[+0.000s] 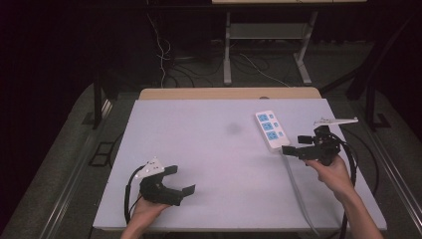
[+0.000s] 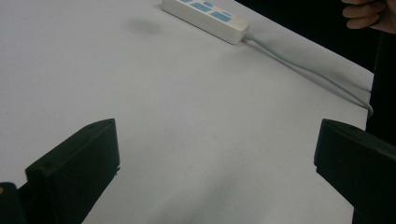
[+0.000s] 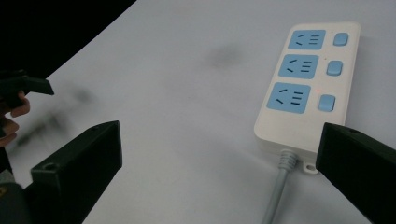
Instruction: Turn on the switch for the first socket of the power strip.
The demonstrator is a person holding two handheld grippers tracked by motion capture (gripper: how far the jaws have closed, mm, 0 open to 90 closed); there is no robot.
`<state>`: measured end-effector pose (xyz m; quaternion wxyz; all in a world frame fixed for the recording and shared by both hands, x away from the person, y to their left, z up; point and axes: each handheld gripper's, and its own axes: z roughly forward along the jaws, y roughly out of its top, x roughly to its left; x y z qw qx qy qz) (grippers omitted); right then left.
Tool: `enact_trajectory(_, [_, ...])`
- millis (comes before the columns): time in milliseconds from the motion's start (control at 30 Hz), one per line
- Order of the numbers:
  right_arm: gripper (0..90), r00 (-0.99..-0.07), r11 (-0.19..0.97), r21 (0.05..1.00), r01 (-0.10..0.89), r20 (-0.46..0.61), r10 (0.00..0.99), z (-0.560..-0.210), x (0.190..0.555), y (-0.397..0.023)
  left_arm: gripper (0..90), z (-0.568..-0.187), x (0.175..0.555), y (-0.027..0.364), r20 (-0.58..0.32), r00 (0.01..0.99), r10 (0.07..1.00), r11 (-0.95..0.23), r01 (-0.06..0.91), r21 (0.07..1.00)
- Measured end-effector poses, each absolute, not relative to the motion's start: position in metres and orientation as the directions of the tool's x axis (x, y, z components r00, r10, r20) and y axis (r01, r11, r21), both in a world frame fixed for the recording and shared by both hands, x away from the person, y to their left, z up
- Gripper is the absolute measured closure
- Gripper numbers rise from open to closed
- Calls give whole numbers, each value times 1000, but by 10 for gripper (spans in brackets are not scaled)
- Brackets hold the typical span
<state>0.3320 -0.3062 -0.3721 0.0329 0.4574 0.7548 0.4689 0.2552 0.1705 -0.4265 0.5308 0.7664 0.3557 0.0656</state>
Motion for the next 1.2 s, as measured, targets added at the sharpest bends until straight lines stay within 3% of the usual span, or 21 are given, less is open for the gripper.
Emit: enact_trajectory(1200, [2,-648,200,764,613,342,681,-421,255,-293,0,-426,255,172,-279,736,617,-185,480,858])
